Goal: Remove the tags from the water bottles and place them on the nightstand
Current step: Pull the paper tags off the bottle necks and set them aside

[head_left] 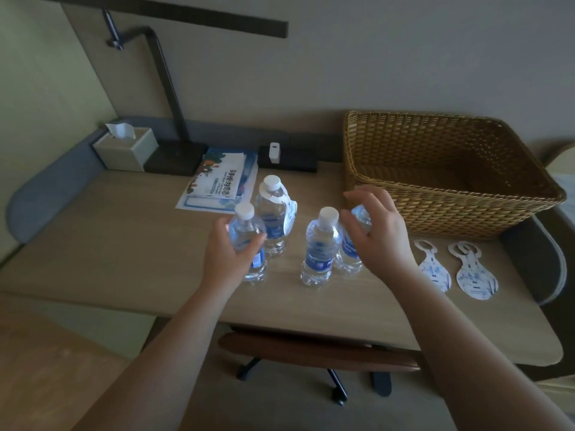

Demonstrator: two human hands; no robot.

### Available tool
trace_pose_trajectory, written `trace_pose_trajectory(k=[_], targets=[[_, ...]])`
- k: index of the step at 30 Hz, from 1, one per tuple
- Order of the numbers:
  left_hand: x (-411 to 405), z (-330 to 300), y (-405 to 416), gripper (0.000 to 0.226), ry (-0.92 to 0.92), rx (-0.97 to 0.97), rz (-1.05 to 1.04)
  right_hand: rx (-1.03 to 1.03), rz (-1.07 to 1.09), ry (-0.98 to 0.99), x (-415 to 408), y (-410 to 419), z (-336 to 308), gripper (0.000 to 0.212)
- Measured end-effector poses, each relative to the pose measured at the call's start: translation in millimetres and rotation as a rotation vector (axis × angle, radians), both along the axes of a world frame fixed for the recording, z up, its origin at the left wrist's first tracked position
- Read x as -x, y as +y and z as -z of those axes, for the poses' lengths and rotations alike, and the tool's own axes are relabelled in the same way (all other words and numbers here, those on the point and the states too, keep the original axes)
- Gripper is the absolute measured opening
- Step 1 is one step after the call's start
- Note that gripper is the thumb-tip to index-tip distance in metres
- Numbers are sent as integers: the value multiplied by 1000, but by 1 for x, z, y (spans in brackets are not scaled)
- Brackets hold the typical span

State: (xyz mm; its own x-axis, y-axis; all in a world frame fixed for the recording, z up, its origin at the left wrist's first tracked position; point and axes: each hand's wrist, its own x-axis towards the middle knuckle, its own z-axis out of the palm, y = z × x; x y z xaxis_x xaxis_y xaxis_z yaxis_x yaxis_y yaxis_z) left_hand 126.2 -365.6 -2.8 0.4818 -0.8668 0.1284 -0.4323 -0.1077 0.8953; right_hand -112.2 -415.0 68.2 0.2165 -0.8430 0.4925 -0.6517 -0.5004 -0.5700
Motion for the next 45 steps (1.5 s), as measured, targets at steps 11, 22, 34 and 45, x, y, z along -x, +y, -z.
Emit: trace_pose_trajectory(k=[11, 22, 34, 45], targets=[[-80, -26, -82, 38, 458, -293, 383, -629, -320, 667, -95, -112, -23, 54], [-72, -22, -127, 67, 339, -374, 682, -647, -359, 687, -99, -141, 3, 42], [-69, -26, -125, 58, 180, -335, 676, -644, -409, 437, -87, -133, -25, 24], [-70, -46, -124, 60, 118, -385, 676, -547, -394, 285, -91, -112, -49, 11]])
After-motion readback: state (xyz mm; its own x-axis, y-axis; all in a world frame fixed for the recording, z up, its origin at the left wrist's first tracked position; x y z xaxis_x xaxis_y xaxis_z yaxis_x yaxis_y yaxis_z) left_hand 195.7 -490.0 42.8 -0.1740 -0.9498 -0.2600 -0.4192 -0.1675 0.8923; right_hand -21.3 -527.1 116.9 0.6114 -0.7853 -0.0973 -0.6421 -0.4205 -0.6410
